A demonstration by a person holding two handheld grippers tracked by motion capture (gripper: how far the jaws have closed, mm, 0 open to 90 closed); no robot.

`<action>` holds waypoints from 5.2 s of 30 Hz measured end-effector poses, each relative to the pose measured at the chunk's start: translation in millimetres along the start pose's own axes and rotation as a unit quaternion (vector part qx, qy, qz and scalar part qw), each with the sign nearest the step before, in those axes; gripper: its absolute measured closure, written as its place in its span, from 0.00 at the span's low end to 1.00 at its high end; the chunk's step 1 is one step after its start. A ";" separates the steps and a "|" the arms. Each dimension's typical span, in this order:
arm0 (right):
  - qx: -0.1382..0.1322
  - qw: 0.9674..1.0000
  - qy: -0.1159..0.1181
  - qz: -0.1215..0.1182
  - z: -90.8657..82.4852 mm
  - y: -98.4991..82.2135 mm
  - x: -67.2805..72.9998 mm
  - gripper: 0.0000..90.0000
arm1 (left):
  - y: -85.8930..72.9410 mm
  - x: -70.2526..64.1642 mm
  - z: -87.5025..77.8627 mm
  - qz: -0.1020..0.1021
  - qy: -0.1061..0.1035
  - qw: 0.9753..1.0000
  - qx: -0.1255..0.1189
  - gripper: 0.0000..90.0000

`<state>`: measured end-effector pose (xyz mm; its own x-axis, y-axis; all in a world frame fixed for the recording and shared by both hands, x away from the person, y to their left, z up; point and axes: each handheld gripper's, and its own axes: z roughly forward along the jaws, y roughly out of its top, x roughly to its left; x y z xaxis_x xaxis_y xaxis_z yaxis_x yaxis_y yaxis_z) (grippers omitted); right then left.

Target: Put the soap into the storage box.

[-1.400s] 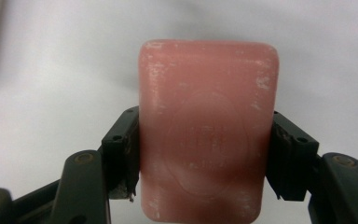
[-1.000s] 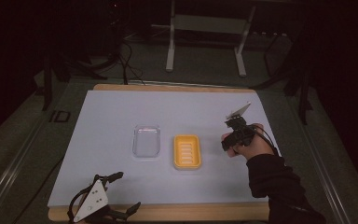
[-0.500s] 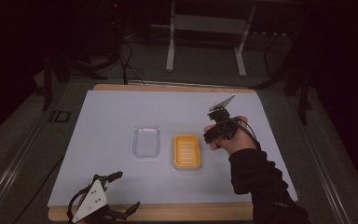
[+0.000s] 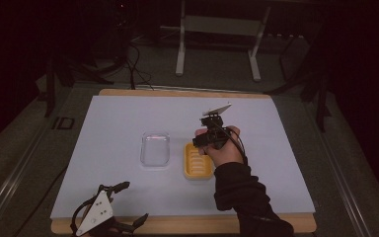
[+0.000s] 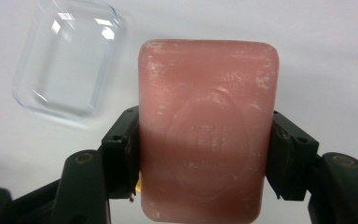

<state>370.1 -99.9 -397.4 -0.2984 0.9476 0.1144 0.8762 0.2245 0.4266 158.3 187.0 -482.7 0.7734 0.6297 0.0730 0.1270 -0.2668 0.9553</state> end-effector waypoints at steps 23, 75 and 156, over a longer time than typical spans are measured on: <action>0.019 0.998 -0.037 0.052 66.1 -29.6 12.9 0.42 | 0.4 -1.9 -0.1 0.003 -0.003 1.000 0.000 0.00; -0.001 0.985 0.063 -0.158 39.6 -25.6 -12.4 0.15 | 0.1 -1.9 4.0 0.010 -0.012 1.000 0.013 0.00; -0.183 0.972 0.045 -0.137 -8.2 -175.3 -175.7 0.16 | -1.5 -0.2 7.3 0.003 -0.017 1.000 0.020 0.00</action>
<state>265.8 -307.6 -484.9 -0.5488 0.8356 0.0223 0.5702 0.3547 0.7410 162.5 181.8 -486.2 0.7946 0.6033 0.0682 0.1473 -0.3005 0.9423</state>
